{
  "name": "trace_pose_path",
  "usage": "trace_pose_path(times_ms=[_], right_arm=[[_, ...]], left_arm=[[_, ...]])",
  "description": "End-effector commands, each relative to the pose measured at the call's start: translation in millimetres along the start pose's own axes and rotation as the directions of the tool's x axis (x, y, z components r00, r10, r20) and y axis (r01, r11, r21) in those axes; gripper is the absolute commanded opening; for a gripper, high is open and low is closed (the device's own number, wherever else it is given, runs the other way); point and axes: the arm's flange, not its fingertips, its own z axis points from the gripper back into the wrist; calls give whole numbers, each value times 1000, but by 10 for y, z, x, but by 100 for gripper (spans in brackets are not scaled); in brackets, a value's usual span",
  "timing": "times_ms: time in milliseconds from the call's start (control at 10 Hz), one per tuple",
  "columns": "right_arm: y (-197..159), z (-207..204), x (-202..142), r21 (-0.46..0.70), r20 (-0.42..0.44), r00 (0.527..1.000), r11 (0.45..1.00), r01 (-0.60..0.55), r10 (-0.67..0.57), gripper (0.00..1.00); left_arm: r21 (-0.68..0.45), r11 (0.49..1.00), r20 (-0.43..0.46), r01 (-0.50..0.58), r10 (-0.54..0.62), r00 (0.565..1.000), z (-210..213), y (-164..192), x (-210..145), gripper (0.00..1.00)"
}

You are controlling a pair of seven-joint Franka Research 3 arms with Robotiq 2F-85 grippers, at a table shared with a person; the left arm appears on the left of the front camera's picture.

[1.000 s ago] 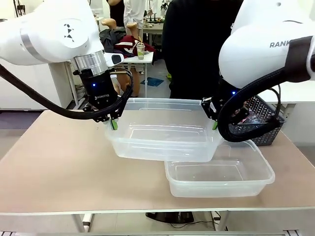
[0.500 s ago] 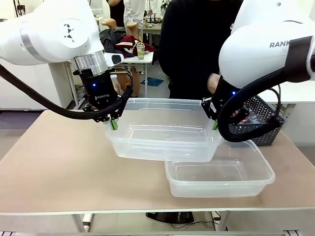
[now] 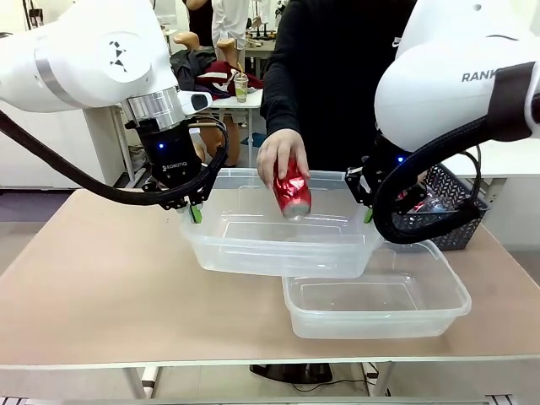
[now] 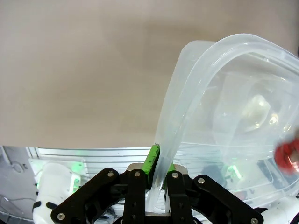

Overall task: Sort the waste into each basket.
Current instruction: Offer the picked Organizing box to the human.

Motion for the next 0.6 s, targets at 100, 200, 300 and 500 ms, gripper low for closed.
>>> trace_pose_path(times_ms=[100, 200, 300, 500], right_arm=[[-30, 31, 22, 9, 13, 1000, 1000, 13, -14, 6], [-30, 31, 22, 9, 13, 1000, 1000, 13, -14, 6], [-30, 31, 22, 9, 13, 1000, 1000, 13, -14, 6], [-30, 31, 22, 9, 13, 1000, 1000, 13, -14, 6]], left_arm=[[-13, 1000, -6, -14, 14, 1000, 18, -1, -12, 6], [-13, 1000, -6, -14, 14, 1000, 18, -1, -12, 6], [-13, 1000, -6, -14, 14, 1000, 18, -1, -12, 6], [-13, 1000, -6, -14, 14, 1000, 18, -1, -12, 6]])
